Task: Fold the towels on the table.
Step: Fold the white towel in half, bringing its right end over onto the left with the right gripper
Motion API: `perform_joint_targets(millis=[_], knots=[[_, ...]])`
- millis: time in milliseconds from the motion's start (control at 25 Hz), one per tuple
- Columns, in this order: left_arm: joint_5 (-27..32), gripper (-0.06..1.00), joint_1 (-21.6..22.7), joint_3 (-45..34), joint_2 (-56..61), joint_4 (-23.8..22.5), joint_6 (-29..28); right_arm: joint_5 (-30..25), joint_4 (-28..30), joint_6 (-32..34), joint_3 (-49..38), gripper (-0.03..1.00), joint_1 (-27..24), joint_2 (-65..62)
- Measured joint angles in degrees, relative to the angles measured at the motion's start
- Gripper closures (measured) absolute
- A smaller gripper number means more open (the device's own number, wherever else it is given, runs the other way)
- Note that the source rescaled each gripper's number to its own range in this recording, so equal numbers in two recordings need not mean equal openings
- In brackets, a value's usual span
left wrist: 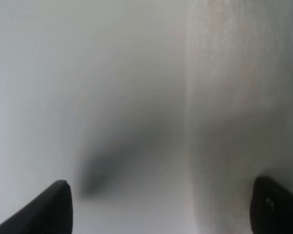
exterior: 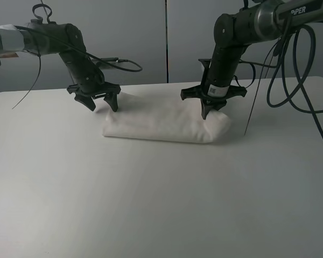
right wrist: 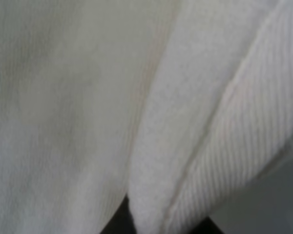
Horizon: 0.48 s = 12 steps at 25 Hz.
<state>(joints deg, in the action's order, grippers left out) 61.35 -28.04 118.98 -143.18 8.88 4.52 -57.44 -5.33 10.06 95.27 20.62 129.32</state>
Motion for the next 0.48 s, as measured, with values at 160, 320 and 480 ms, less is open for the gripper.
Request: perform_joint_targets(millis=[160, 320, 480], knots=[[0.2, 0.00, 0.0, 0.0, -1.0, 0.2, 0.2, 0.0, -0.5, -0.7, 0.0, 0.87, 0.0, -0.8], [0.5, 0.00, 0.0, 0.2, -1.2, 0.5, 0.2, 0.0, -2.0, -2.2, 0.4, 0.87, 0.0, -1.9], [0.5, 0.00, 0.0, 0.2, -1.2, 0.6, 0.2, -0.8, -5.9, -4.8, 1.8, 0.87, 0.0, -2.0]])
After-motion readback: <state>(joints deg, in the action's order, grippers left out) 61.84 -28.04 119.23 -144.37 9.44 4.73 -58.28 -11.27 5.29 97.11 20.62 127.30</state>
